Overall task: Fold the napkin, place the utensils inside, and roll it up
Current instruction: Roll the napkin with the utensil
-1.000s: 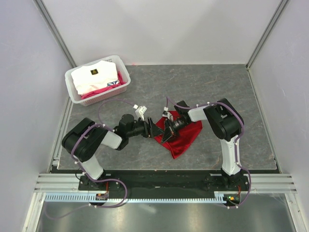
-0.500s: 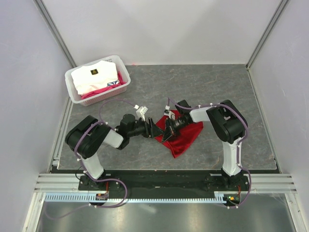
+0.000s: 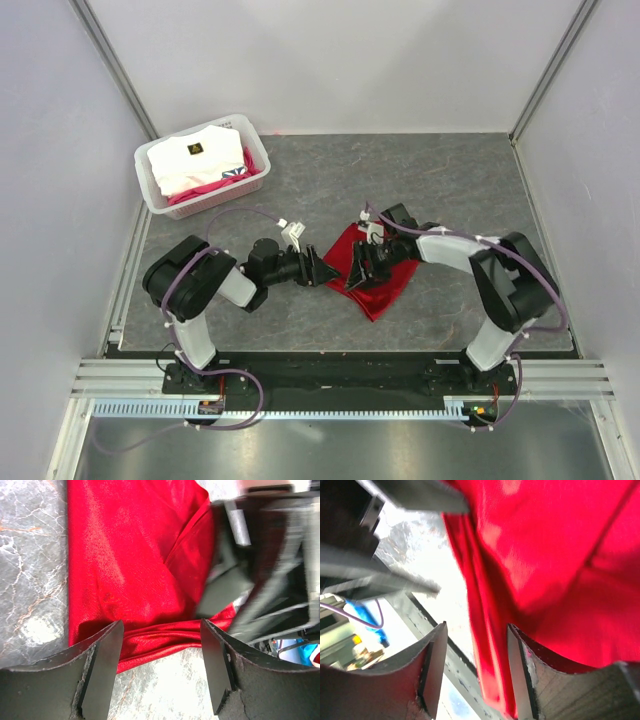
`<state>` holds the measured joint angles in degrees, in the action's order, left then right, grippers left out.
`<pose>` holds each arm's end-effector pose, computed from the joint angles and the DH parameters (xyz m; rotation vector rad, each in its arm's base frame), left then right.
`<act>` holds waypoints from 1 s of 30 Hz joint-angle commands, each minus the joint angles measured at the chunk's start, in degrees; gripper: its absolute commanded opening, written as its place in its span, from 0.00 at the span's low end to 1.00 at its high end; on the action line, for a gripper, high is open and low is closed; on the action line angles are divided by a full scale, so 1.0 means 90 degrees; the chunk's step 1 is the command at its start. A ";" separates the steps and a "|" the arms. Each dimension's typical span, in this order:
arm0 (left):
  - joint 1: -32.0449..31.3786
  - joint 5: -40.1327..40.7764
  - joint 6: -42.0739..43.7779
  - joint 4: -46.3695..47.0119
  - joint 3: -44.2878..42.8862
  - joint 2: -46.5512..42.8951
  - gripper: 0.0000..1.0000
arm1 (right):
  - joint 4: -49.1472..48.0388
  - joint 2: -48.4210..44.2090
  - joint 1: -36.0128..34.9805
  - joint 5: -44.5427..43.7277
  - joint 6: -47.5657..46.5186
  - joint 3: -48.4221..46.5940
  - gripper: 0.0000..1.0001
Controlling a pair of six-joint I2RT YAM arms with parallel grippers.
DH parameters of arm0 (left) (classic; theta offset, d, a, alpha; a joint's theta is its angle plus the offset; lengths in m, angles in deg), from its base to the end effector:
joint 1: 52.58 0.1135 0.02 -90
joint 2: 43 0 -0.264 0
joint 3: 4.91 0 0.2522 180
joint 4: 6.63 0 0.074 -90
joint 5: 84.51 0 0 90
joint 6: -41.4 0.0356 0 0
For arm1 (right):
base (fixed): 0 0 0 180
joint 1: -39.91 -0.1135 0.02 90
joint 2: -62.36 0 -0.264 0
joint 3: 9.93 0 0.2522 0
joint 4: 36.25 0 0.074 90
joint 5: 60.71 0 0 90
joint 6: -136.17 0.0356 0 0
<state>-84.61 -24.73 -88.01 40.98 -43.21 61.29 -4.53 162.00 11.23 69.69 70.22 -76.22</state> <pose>0.2340 -0.1675 0.1059 0.2656 2.0639 -1.3081 0.2675 0.1726 0.1434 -0.3433 2.8105 1.2073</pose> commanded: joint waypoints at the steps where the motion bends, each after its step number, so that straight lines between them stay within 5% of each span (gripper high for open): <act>1: 0.0053 0.0272 0.0210 -0.0275 0.0090 0.0170 0.71 | 0.0534 -0.1145 0.0014 -0.0650 -0.0309 0.0173 0.59; 7: 0.0053 0.0164 0.0132 -0.0187 0.0070 0.0268 0.71 | 0.0700 -0.2580 -0.0278 -0.1606 -0.0621 0.0446 0.62; 13: 0.0053 0.0106 0.0093 -0.0304 0.0001 0.0258 0.71 | 0.0925 -0.3424 -0.1889 -0.4768 -0.0584 0.0563 0.70; 19: 0.0053 0.0115 0.0151 -0.0499 -0.0047 0.0190 0.70 | 0.0954 -0.2878 -0.3315 -0.6977 -0.0466 0.0515 0.73; 30: 0.0053 0.0164 0.0229 -0.0832 -0.0155 0.0102 0.70 | 0.1491 -0.1306 -0.4663 -0.8794 -0.0144 0.0027 0.72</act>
<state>-84.43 -25.04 -88.01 39.51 -44.46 61.71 5.78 147.81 -28.64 0.66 66.40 -72.79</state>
